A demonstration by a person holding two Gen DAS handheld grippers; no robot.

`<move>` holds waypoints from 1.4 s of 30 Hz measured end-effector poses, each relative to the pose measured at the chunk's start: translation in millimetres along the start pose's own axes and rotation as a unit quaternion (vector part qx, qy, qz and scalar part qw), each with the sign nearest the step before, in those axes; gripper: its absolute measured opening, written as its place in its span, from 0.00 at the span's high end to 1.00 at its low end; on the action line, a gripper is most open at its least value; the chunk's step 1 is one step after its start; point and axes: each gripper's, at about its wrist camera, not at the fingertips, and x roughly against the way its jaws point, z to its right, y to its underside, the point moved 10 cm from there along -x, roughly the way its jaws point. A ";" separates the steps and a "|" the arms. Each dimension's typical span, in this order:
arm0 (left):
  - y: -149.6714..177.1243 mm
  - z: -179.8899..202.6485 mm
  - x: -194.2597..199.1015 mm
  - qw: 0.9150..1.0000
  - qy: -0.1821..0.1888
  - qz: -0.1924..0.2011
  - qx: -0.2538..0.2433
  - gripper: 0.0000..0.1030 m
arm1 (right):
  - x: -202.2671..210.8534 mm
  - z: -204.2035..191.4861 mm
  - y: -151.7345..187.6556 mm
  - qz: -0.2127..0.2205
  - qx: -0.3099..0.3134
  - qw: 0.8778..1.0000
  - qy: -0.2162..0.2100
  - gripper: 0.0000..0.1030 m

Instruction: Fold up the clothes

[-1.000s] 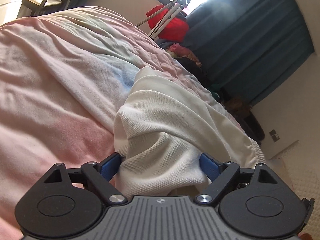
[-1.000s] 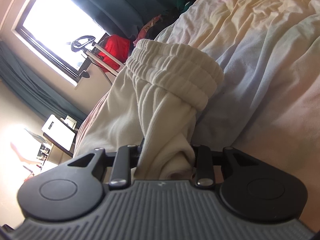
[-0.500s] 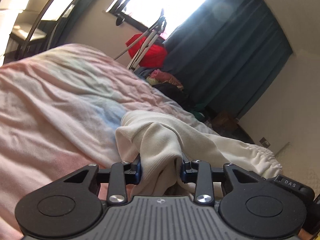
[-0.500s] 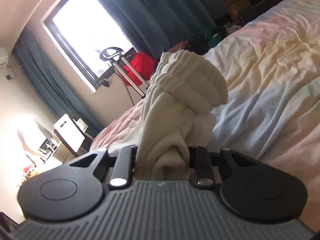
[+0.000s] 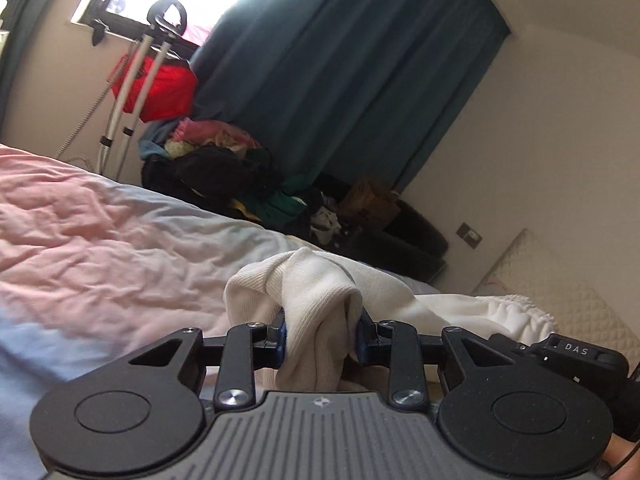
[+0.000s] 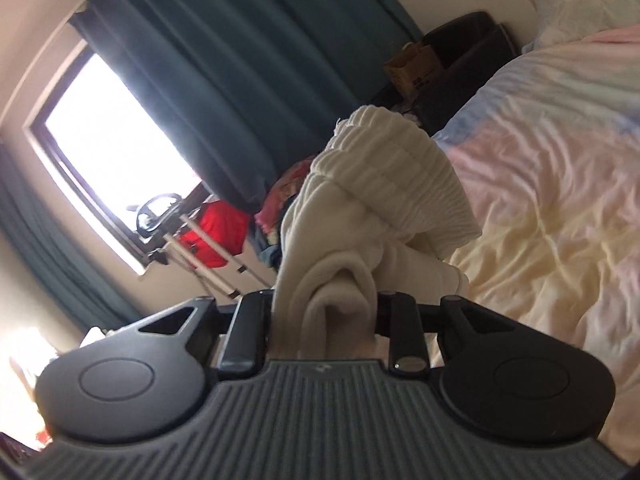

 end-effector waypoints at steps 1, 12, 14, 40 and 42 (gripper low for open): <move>-0.4 9.6 -28.1 1.000 0.001 -0.012 0.003 0.69 | -12.9 13.1 -15.8 0.003 -0.004 1.000 0.016 0.72; 42.1 7.5 -193.5 0.998 0.030 -0.054 0.004 0.73 | -88.4 151.8 -12.0 0.024 -0.115 0.991 0.070 0.72; 58.1 -2.2 -195.1 0.998 0.038 -0.058 -0.014 0.73 | -82.1 163.3 13.4 0.041 -0.118 0.990 0.065 0.72; 55.7 72.4 81.5 0.979 -0.015 -0.055 -0.194 0.35 | 127.2 54.0 58.6 -0.015 0.058 0.990 0.127 0.61; 50.9 87.4 118.4 0.978 -0.008 -0.037 -0.205 0.28 | 154.0 30.6 51.1 0.001 0.076 0.991 0.112 0.61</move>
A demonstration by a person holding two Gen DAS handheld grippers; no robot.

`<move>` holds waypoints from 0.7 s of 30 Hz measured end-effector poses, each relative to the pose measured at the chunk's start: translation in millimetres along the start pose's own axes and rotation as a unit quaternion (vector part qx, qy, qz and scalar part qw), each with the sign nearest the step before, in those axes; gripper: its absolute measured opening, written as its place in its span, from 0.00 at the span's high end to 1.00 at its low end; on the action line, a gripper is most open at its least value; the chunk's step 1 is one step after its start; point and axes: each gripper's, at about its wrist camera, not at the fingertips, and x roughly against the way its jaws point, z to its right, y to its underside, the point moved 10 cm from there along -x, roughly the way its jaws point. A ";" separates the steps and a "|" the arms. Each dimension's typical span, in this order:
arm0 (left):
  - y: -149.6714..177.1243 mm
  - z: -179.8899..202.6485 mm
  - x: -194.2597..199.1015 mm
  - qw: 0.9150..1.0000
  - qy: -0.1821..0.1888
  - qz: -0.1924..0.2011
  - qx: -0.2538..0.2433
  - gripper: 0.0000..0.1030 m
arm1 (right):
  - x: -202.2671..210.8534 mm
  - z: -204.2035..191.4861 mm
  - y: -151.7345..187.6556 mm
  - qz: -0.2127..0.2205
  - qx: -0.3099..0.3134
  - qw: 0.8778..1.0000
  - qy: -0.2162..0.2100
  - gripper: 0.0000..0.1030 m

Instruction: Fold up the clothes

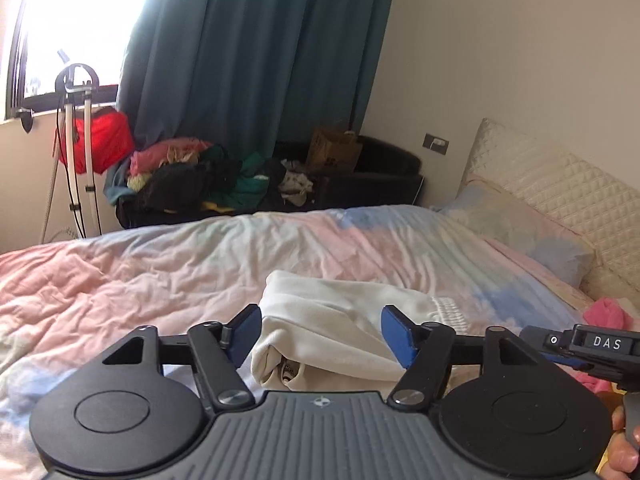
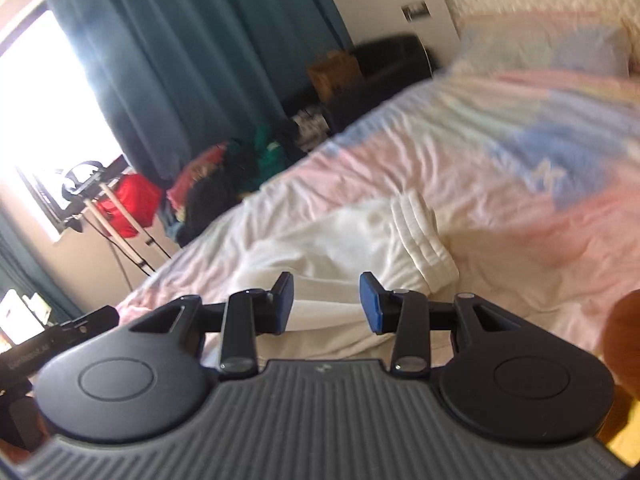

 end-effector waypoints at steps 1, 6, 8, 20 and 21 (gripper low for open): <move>-2.2 5.1 18.4 1.000 0.001 0.008 -0.005 0.23 | 15.5 -8.0 -3.1 0.007 0.010 1.000 -0.006 0.61; -3.9 20.5 99.9 0.998 -0.013 0.048 -0.031 0.10 | 80.5 -40.3 -3.1 0.045 0.066 0.996 -0.028 0.35; -1.7 23.4 125.8 0.997 -0.016 0.062 -0.031 0.10 | 101.8 -50.2 1.2 0.063 0.089 0.993 -0.036 0.15; 41.4 19.5 189.8 0.993 -0.042 0.106 -0.045 0.00 | 138.0 -55.5 58.2 0.122 0.146 0.982 -0.023 0.17; 45.6 18.5 190.4 0.993 -0.040 0.106 -0.044 0.00 | 135.7 -53.0 63.0 0.128 0.148 0.981 -0.019 0.17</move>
